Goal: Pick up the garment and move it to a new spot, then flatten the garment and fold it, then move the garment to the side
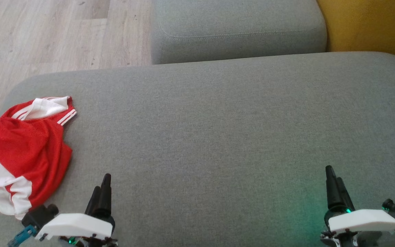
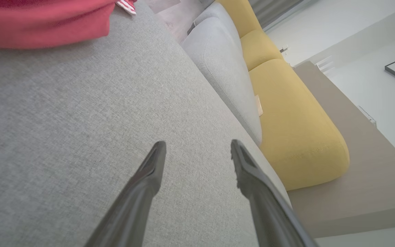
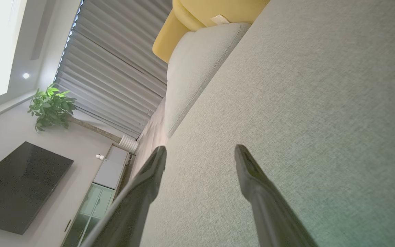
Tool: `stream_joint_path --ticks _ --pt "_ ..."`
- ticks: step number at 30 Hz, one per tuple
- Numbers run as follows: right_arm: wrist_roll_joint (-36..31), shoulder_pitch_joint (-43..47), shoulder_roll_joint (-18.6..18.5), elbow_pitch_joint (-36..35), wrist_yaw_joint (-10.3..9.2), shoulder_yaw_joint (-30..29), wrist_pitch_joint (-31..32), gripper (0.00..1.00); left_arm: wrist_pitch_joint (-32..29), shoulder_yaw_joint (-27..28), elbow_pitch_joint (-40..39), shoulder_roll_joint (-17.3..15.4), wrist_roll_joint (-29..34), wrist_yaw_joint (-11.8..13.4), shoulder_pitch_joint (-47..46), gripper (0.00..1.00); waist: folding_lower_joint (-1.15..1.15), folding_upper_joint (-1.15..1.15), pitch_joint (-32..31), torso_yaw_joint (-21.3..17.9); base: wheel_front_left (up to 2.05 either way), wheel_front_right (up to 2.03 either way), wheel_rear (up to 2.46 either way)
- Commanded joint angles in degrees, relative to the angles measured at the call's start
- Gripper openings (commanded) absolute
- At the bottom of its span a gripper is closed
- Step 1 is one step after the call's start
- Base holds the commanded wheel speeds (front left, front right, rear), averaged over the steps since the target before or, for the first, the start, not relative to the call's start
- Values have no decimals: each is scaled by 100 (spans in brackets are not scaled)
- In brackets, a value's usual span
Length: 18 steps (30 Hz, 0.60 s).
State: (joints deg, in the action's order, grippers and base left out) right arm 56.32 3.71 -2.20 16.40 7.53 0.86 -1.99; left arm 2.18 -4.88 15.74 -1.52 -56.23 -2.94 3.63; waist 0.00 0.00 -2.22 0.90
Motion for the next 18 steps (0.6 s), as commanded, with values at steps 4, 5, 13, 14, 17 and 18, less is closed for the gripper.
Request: stream_joint_path --ticks 4,5,13,14,17,18 --pt "-410 -106 -60 -294 -2 149 -130 100 122 -11 -278 -69 412 41 -166 100 0 0 -13 14 0 0 0" --pt "-484 -105 -61 -308 -2 163 -147 100 138 -27 -291 -70 485 46 -167 100 0 0 -17 16 0 0 0" --pt "-1108 -116 -87 -394 -2 389 -299 100 289 -176 -403 -78 1181 132 -182 100 0 0 -41 31 0 0 0" --pt "-1179 -117 -90 -404 -2 412 -316 100 306 -195 -412 -79 1262 141 -185 100 0 0 -42 32 0 0 0" --pt "-1401 -120 -99 -440 -2 476 -366 100 356 -246 -445 -84 1496 172 -195 100 0 0 -44 37 0 0 0" --pt "-1476 -119 -101 -451 -2 495 -383 100 373 -265 -458 -86 1574 182 -197 100 0 0 -45 38 0 0 0"
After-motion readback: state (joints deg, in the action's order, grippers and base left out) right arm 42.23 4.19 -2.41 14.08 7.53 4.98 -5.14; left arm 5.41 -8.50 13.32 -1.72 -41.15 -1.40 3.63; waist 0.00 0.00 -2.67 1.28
